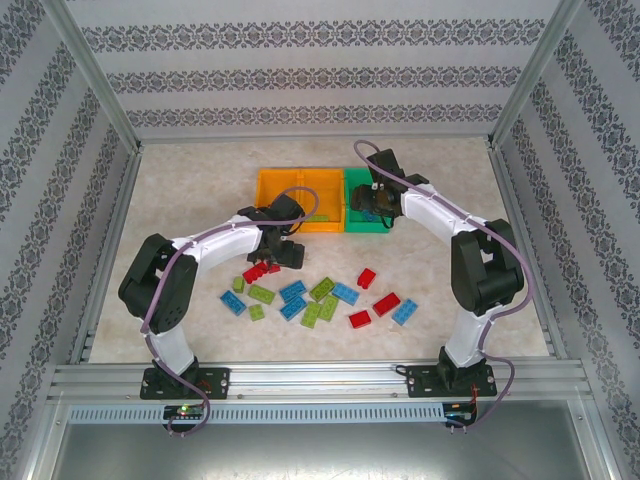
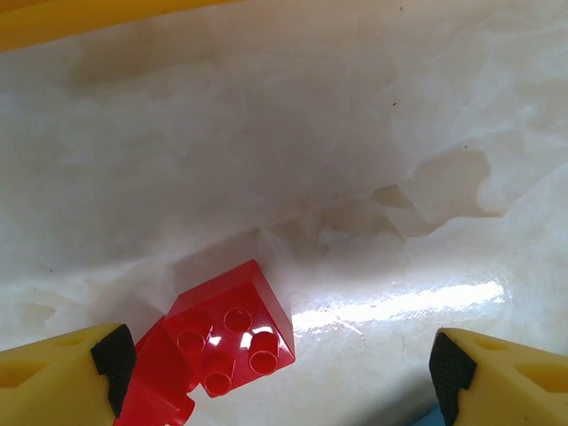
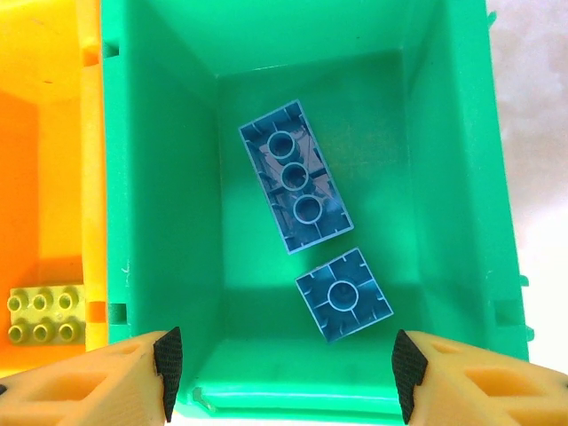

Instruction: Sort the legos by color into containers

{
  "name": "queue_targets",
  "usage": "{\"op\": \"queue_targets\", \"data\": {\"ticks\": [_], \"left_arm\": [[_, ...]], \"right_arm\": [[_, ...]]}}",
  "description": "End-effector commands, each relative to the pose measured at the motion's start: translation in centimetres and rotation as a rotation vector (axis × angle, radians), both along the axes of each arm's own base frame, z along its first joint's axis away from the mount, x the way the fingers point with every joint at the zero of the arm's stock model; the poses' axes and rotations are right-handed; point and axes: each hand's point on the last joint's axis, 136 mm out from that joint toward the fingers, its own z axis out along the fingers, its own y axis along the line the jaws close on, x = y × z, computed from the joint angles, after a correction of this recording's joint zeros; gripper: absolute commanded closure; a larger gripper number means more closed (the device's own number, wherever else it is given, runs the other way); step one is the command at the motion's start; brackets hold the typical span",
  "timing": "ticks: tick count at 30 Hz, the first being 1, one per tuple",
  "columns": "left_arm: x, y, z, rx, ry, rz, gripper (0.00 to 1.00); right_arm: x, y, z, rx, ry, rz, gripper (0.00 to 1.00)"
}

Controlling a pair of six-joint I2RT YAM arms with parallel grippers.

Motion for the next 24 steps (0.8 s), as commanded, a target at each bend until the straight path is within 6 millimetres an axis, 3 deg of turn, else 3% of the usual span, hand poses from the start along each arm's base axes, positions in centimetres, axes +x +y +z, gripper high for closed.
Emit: {"op": "queue_targets", "data": {"ticks": [1, 16, 20, 24], "left_arm": [[-1.1, 1.5, 0.4, 0.048, 0.022, 0.003, 0.11], [-3.5, 5.4, 0.3, 0.187, 0.004, -0.058, 0.09], [-3.8, 6.0, 0.2, 0.194, 0.001, -0.076, 0.12], [-4.0, 6.4, -0.2, 0.198, -0.003, -0.098, 0.23]], "right_arm": [[-0.5, -0.5, 0.5, 0.000, -0.007, 0.000, 0.33], [-1.1, -0.8, 0.1, -0.017, 0.005, 0.010, 0.33], [-1.2, -1.0, 0.1, -0.023, 0.006, 0.006, 0.33], [-1.3, -1.1, 0.1, -0.026, 0.007, 0.006, 0.33]]}}
